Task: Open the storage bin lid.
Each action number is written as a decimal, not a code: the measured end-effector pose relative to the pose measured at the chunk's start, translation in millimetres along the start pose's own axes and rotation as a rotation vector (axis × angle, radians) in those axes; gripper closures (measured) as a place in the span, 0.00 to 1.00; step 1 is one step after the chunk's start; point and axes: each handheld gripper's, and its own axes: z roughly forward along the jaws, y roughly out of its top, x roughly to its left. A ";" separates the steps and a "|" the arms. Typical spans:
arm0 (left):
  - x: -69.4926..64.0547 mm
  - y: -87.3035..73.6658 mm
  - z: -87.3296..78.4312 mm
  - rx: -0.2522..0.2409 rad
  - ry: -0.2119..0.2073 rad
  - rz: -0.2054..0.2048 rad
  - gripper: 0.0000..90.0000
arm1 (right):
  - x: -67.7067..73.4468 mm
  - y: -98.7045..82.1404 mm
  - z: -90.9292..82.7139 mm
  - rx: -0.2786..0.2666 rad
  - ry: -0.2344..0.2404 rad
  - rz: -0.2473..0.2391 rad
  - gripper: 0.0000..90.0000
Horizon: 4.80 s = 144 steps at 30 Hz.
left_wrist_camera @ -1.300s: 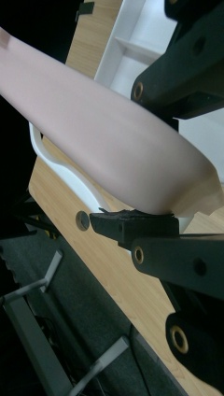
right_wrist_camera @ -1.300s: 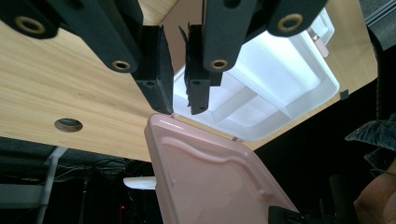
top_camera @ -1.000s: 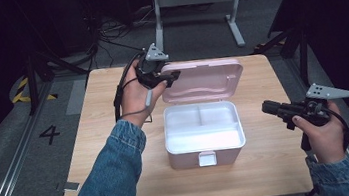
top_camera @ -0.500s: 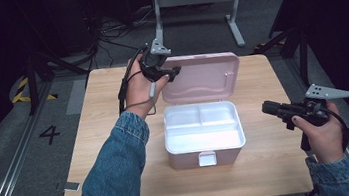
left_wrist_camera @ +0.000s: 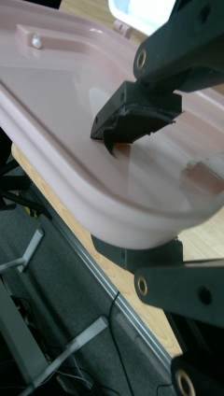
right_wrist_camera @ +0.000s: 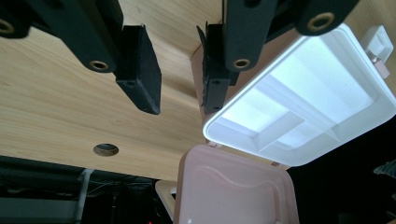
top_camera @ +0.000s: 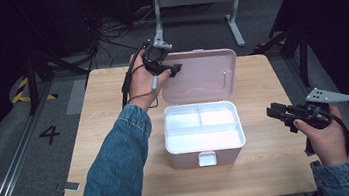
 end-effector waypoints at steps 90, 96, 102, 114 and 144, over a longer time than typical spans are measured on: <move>30.0 -64.5 42.5 0.144 -0.001 -0.334 0.27 | -2.6 0.1 22.6 0.027 0.056 0.046 0.70; 12.0 -60.3 4.8 0.089 -0.009 -0.269 0.27 | -2.6 3.9 30.2 0.033 0.066 0.049 0.69; -3.1 -59.5 -31.2 0.063 -0.009 -0.211 0.27 | -5.2 9.1 35.0 0.049 0.067 0.045 0.66; -24.4 -83.9 -91.4 0.029 -0.001 -0.149 0.28 | -17.6 18.3 40.6 0.080 0.036 0.043 0.60; -3.8 -210.2 -131.7 0.180 0.036 -0.237 0.29 | -31.7 3.5 40.2 0.198 -0.028 0.026 0.55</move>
